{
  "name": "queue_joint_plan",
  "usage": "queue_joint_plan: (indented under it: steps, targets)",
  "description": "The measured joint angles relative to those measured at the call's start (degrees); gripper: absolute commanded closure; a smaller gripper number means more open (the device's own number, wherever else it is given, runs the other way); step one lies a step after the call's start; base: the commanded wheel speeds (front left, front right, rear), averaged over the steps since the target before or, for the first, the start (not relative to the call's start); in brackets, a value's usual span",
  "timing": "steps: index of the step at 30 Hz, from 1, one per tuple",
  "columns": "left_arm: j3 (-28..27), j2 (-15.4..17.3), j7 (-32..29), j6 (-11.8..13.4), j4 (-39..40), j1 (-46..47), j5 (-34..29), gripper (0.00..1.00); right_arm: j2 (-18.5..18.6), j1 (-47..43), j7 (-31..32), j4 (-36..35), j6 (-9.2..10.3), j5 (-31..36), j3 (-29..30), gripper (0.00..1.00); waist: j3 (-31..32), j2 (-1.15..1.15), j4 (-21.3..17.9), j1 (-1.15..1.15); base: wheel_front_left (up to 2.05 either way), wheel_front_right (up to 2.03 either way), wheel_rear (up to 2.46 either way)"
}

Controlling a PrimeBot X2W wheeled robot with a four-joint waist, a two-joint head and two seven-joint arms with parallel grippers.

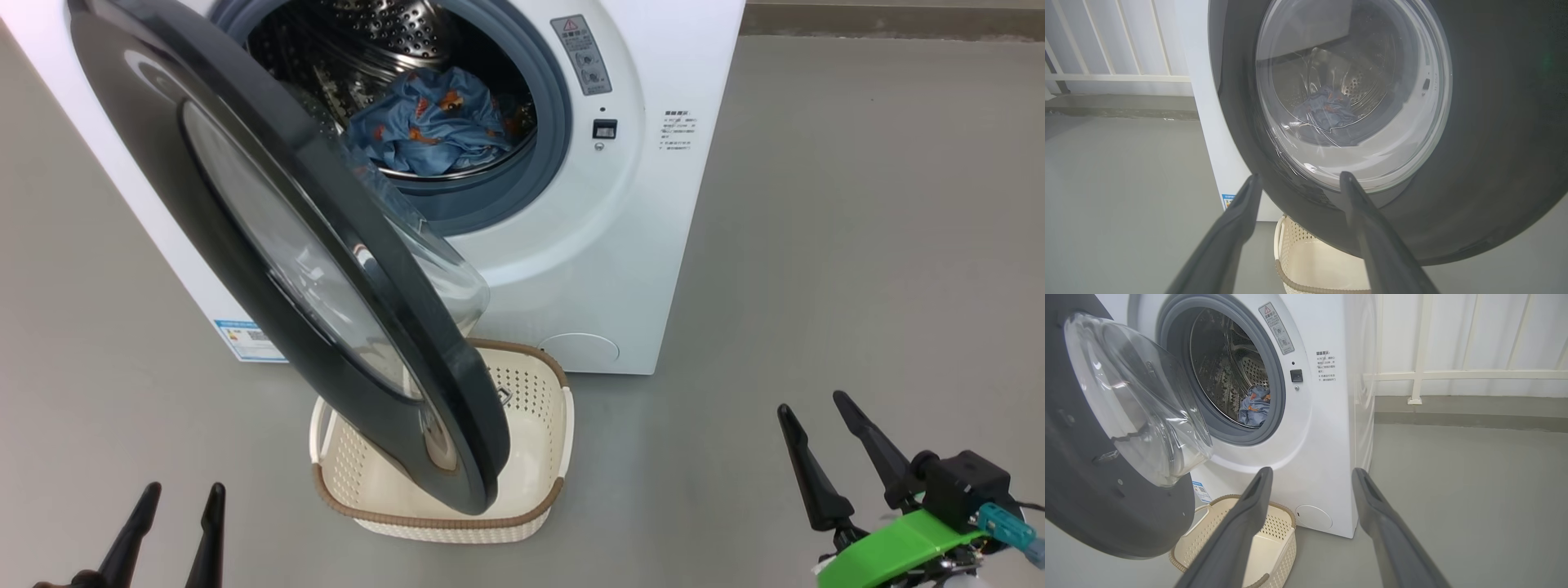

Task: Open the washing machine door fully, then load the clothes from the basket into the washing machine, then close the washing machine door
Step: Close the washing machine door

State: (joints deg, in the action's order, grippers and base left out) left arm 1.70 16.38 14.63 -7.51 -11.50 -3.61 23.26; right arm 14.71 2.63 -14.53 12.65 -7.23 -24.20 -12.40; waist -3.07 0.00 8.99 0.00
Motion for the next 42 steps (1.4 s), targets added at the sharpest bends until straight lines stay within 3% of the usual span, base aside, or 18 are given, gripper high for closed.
queue_joint_plan:
  steps: [21,22,23,24,25,27,28,42]
  targets:
    - [1.0,0.5,0.0,0.0,0.3,-0.1,0.0,0.0,-0.3,-1.0,0.0,0.0,0.0,0.0,0.9,0.0,0.3,0.0,-0.2,0.0,0.0,0.0,0.0]
    - [1.0,0.5,0.0,0.0,0.3,-0.1,0.0,0.0,-0.3,-1.0,0.0,0.0,0.0,0.0,0.9,0.03,0.2,0.0,-0.2,0.0,0.0,0.0,0.0]
    - [1.0,0.5,0.0,0.0,0.3,-0.1,0.0,0.0,-0.4,-1.0,0.0,0.0,0.0,0.0,1.0,0.13,0.2,0.0,-0.2,0.0,0.0,0.0,0.0]
    - [1.0,0.5,0.0,0.0,0.3,-0.1,0.0,0.0,-0.6,-1.0,0.0,0.1,0.0,0.0,1.0,0.33,0.2,0.0,-0.1,0.0,0.0,0.0,0.0]
    - [1.1,0.4,0.0,0.0,0.4,-0.1,0.0,0.0,-0.8,-1.0,0.0,0.1,0.0,0.0,1.0,0.59,0.2,0.0,-0.1,0.0,0.0,0.0,0.0]
    - [1.4,0.3,0.0,0.0,0.4,-0.1,0.0,0.0,-1.1,-0.9,0.0,0.1,0.0,0.1,1.0,0.93,0.3,0.0,0.1,0.0,0.0,0.0,0.0]
    - [1.4,0.2,0.0,0.0,0.5,-0.1,0.0,0.0,-1.3,-0.8,0.0,0.2,0.0,0.1,1.0,1.0,0.3,0.0,0.2,0.0,0.0,0.0,0.0]
    - [2.1,-0.7,0.0,0.0,0.5,0.1,0.0,0.0,-2.5,7.0,0.0,-1.6,0.0,0.0,-2.0,1.0,1.2,0.0,2.2,0.0,0.0,0.0,0.0]
